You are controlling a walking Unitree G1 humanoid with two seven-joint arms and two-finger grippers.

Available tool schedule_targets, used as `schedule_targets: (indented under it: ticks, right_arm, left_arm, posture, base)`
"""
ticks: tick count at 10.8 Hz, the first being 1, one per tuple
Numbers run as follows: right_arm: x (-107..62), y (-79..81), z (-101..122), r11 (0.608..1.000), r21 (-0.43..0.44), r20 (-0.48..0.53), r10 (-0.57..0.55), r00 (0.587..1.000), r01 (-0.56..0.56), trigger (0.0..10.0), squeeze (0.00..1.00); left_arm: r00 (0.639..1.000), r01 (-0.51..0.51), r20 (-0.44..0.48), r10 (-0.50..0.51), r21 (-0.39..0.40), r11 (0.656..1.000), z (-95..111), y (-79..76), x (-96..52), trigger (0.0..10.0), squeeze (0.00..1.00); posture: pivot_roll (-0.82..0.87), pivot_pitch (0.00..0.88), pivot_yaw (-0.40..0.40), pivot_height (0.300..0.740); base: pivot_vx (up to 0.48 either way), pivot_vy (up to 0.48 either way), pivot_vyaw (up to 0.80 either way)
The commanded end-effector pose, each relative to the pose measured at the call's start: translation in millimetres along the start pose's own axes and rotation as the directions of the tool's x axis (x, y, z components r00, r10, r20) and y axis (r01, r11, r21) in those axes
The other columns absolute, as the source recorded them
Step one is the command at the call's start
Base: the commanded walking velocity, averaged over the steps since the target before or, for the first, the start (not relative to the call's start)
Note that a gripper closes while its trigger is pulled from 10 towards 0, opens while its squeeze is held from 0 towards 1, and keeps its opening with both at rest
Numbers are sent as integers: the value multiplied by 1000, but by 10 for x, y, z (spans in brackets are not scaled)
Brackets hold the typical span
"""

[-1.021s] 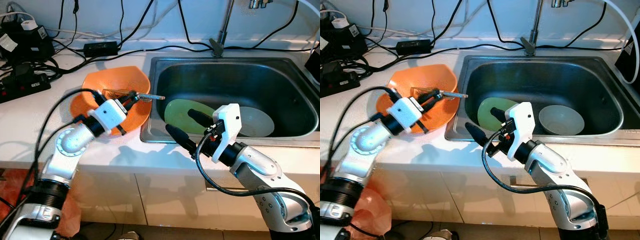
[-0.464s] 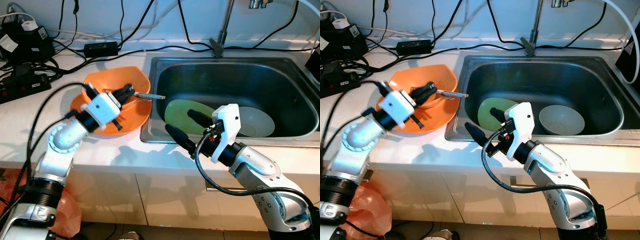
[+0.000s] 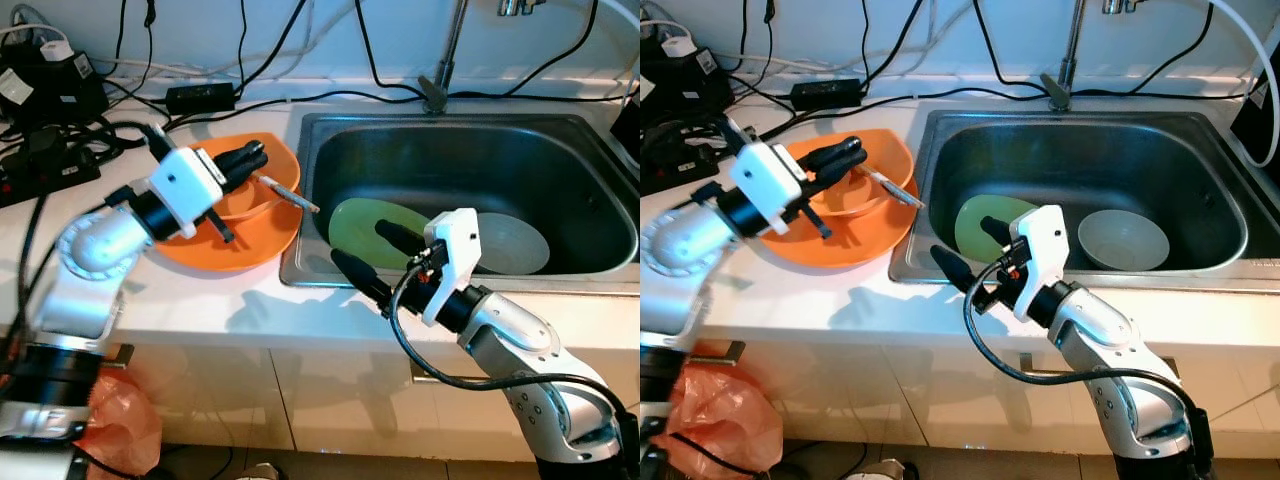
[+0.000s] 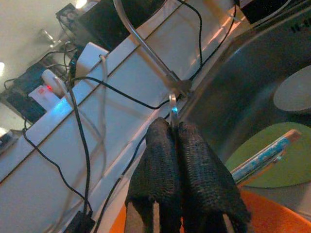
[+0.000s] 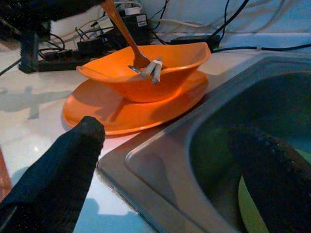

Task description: Kitchen organization

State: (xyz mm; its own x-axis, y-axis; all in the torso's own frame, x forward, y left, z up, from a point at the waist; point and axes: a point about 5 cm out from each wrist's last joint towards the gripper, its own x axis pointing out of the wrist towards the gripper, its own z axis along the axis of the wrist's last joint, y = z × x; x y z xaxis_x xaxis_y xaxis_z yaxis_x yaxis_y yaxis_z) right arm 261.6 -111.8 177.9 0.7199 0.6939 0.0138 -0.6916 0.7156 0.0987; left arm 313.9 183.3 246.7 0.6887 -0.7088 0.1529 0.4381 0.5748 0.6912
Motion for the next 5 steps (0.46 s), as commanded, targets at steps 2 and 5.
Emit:
schedule_targets:
  ticks: [2, 5]
  right_arm:
    - [9, -27, 11, 1000, -10, 8, -10, 1000, 10, 10000, 0]
    - [9, -46, 15, 1000, -14, 6, -8, 1000, 8, 10000, 0]
  left_arm:
    - [999, 9, -39, -10, -40, 999, -5, 87, -114, 0, 0]
    - [999, 21, -39, -27, -133, 991, 106, 222, -125, 0, 0]
  posture:
    - [101, 53, 55, 740]
    - [110, 53, 47, 740]
  base:
    - [0, 0, 0]
    - [0, 0, 0]
